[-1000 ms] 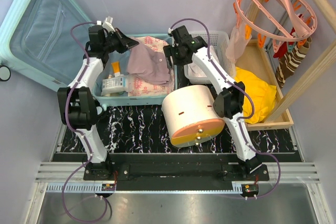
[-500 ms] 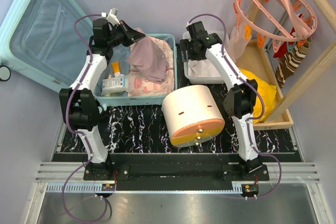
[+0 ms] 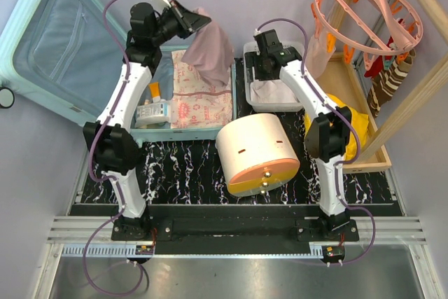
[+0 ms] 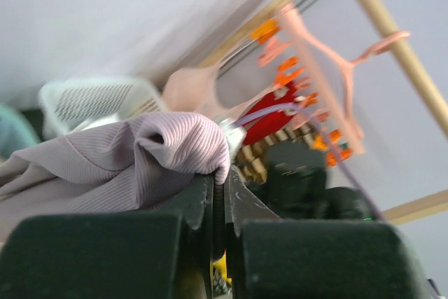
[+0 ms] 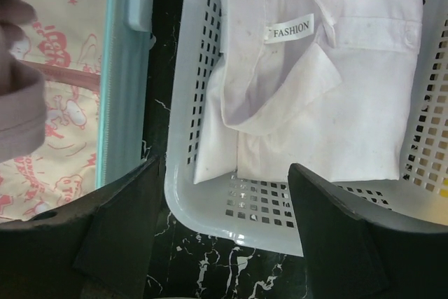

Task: Open, take out, and arrange the luggage
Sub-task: Pick up the clothes from the luggage, then place the clothes in the bin.

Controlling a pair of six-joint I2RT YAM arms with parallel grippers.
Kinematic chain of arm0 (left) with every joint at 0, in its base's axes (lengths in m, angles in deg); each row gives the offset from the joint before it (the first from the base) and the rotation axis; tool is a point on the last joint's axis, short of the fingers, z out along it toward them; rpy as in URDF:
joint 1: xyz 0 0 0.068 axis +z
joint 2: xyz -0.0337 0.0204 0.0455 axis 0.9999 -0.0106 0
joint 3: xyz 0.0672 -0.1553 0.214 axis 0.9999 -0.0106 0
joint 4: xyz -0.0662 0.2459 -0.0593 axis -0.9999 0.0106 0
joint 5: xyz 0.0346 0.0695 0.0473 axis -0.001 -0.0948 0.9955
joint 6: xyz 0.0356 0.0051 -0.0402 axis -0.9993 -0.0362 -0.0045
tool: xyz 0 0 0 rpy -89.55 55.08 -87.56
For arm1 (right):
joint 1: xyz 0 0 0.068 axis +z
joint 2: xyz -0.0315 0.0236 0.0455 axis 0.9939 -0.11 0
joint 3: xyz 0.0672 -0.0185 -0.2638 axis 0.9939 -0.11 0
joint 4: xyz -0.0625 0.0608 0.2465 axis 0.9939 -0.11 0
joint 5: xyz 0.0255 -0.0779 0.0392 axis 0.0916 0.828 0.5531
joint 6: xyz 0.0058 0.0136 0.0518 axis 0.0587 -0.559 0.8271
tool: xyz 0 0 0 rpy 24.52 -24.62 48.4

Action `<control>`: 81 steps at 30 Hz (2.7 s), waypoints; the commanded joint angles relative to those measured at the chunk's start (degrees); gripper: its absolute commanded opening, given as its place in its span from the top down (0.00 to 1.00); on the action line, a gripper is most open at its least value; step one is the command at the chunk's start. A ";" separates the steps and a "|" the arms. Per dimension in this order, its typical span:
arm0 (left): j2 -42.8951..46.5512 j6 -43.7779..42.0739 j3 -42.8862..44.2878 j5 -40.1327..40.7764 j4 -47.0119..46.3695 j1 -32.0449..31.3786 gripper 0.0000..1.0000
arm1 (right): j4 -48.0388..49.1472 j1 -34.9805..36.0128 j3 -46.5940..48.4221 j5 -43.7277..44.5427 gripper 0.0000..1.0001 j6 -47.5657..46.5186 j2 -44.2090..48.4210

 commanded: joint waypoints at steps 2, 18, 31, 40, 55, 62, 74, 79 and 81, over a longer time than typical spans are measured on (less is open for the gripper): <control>-2.99 3.63 8.82 2.74 -5.42 -3.16 1.00 | 5.71 -0.92 -3.91 4.52 0.20 -0.73 6.99; -15.66 11.46 14.30 2.31 -12.01 -5.47 1.00 | 16.62 -3.47 -20.19 8.23 0.17 -3.02 17.71; -21.63 3.03 5.57 -5.95 -5.69 5.62 1.00 | 13.29 -6.02 -14.84 -19.09 0.08 -2.32 9.20; -21.29 -0.32 2.23 -8.50 -2.17 7.65 1.00 | 11.62 -6.46 -3.41 -22.80 0.05 1.81 -2.23; -21.55 0.82 -0.58 -9.74 -2.95 10.11 1.00 | 9.33 -7.86 9.78 -24.20 0.06 7.00 -13.57; -22.16 1.79 -1.02 -10.00 -4.10 10.46 1.00 | 11.26 -9.62 14.79 -30.09 0.07 11.48 -18.14; -21.99 2.05 -2.34 -10.00 -4.54 10.20 1.00 | 14.42 -10.32 17.60 -35.54 0.21 11.92 -21.74; -21.90 2.05 -2.25 -10.00 -4.54 10.02 1.00 | 14.78 -10.32 19.10 -35.20 0.46 11.31 -21.75; -21.81 2.05 -2.25 -9.91 -4.45 9.84 1.00 | 14.87 -10.32 19.10 -34.93 0.51 11.13 -21.48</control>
